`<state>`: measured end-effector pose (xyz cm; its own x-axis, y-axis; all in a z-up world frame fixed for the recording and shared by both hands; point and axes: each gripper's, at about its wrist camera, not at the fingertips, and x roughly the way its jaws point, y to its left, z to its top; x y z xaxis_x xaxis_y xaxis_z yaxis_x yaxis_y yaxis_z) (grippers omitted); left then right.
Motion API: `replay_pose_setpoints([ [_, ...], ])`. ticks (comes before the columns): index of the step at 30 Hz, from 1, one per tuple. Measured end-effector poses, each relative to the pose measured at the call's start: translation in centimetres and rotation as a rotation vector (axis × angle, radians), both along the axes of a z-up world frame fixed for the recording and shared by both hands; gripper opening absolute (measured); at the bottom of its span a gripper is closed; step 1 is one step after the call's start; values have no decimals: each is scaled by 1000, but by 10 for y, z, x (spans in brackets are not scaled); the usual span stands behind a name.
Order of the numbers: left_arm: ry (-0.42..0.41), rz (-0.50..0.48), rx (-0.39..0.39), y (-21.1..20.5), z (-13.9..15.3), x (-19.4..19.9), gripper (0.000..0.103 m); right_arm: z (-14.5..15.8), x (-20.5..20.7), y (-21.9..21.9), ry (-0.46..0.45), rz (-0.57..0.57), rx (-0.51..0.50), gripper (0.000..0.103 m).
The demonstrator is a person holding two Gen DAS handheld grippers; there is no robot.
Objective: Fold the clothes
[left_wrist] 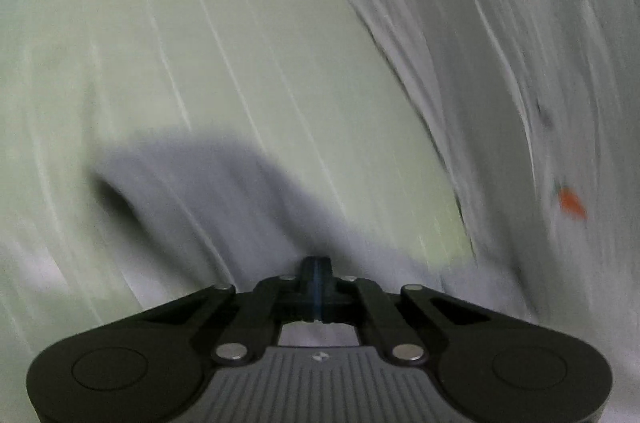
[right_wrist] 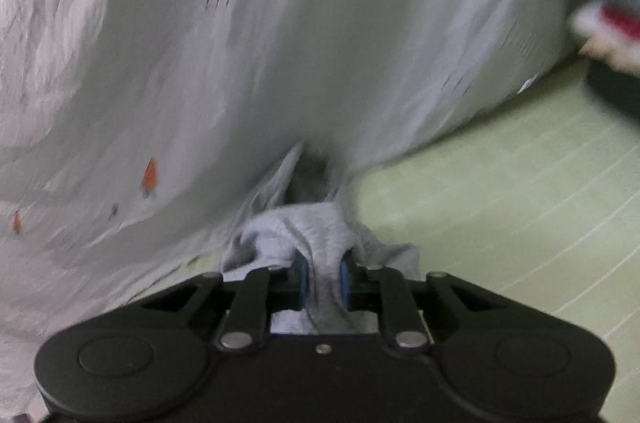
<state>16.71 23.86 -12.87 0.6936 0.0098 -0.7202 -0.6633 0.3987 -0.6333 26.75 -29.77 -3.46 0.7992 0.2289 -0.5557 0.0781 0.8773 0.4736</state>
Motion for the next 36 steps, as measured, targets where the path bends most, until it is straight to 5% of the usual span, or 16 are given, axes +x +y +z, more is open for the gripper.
replay_pose_setpoints([
  [5,22,-47,72,11,15,8,0,12,-19,-29,-28,-111,-114,16],
  [7,41,-90,66,-3,13,10,1,-11,-13,-33,94,-154,-242,23],
  [9,60,-132,60,-18,11,13,17,-33,-10,-39,216,-207,-311,27],
  [13,91,-213,42,-50,7,15,41,-45,-29,-49,258,-246,-274,53],
  [18,82,-251,-120,-93,-11,12,64,-56,-45,-50,285,-252,-266,62],
  [27,70,-230,-203,-117,-26,33,89,-79,-48,-51,343,-259,-59,68],
  [31,55,-191,-235,-107,-28,42,82,-82,-51,-49,355,-268,-55,70],
  [33,53,-138,-238,-87,-34,40,38,-81,-51,-50,355,-277,-60,70],
  [36,15,-102,-273,-52,-48,38,20,-79,-51,-54,348,-290,-77,70],
])
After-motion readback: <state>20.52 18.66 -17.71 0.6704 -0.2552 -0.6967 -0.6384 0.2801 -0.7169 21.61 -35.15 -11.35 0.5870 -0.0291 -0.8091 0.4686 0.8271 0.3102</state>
